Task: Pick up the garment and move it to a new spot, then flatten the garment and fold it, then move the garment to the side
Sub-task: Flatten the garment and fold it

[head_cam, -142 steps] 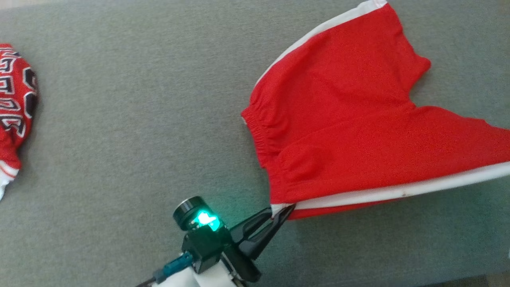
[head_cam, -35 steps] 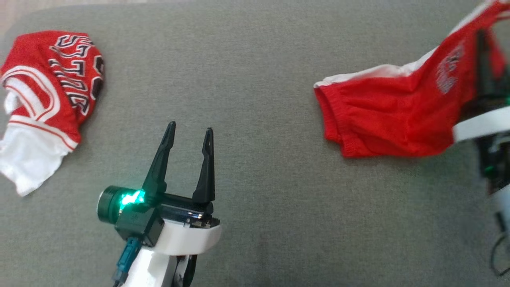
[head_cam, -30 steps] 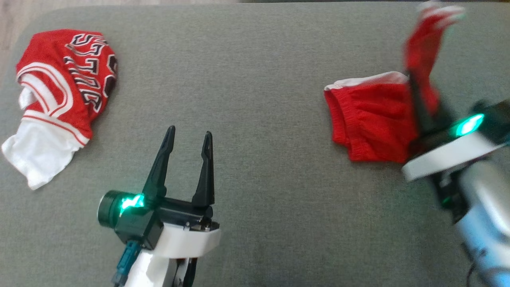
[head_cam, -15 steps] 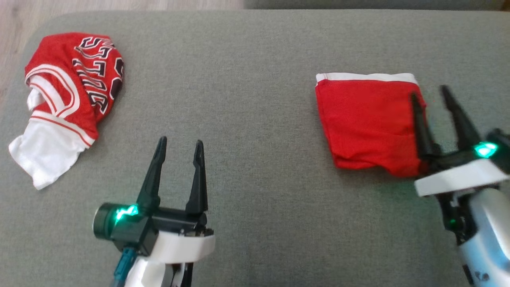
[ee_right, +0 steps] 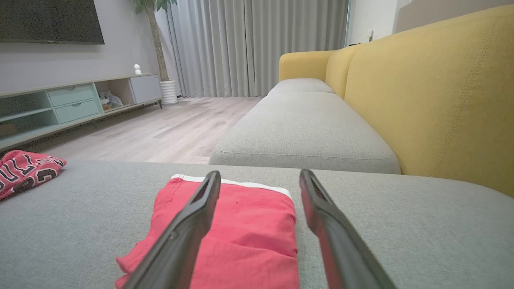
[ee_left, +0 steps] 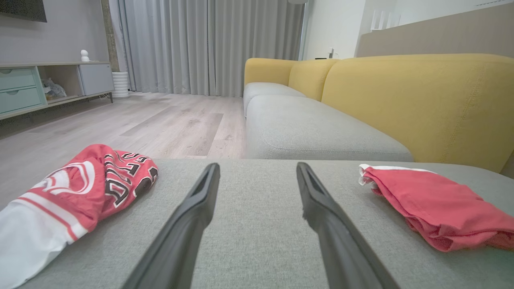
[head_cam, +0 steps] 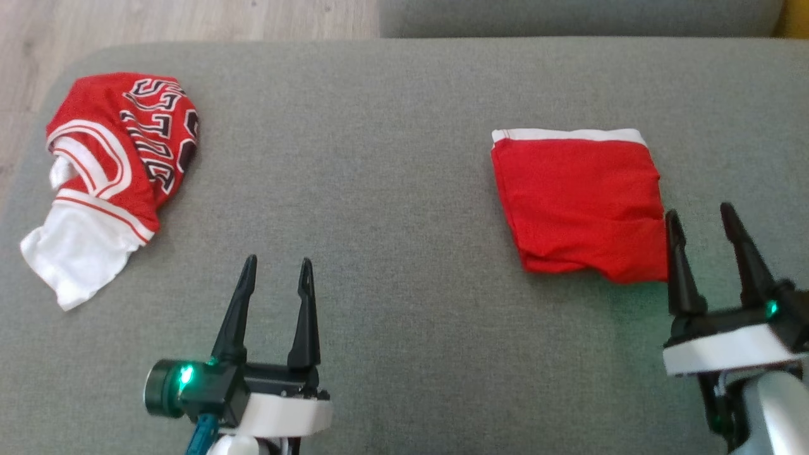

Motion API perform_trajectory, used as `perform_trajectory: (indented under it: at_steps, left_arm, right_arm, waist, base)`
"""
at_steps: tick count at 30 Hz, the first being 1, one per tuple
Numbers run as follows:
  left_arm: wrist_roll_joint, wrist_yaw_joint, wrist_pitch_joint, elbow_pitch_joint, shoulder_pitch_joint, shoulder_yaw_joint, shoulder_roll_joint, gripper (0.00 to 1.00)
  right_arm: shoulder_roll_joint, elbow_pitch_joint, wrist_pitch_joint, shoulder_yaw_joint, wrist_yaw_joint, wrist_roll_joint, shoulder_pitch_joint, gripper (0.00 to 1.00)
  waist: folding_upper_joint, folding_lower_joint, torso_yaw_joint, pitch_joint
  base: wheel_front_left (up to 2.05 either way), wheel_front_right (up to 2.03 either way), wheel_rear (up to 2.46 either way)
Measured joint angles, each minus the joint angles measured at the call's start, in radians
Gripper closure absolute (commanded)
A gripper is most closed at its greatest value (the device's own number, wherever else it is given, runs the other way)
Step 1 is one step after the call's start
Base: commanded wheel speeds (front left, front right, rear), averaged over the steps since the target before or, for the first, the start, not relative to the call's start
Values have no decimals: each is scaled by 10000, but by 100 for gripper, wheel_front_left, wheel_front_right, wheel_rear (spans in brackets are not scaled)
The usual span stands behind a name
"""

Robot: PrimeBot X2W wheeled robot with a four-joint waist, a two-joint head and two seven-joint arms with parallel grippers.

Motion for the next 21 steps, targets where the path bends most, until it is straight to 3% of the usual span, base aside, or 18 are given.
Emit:
perform_trajectory:
  at_steps: [11, 21]
  left_arm:
    - [86, -291, 2, 481, 899, 359, 6, 0]
    - [447, -470, 2, 828, 1540, 619, 8, 0]
  right_arm:
    - [775, 153, 0, -150, 0, -523, 1346, 0]
    - [905, 431, 0, 25, 0, -614, 1961, 0]
  waist:
    - [0, -1, -11, -1032]
    - [0, -1, -232, -1767]
  base:
    - [0, 0, 0]
    - [0, 0, 0]
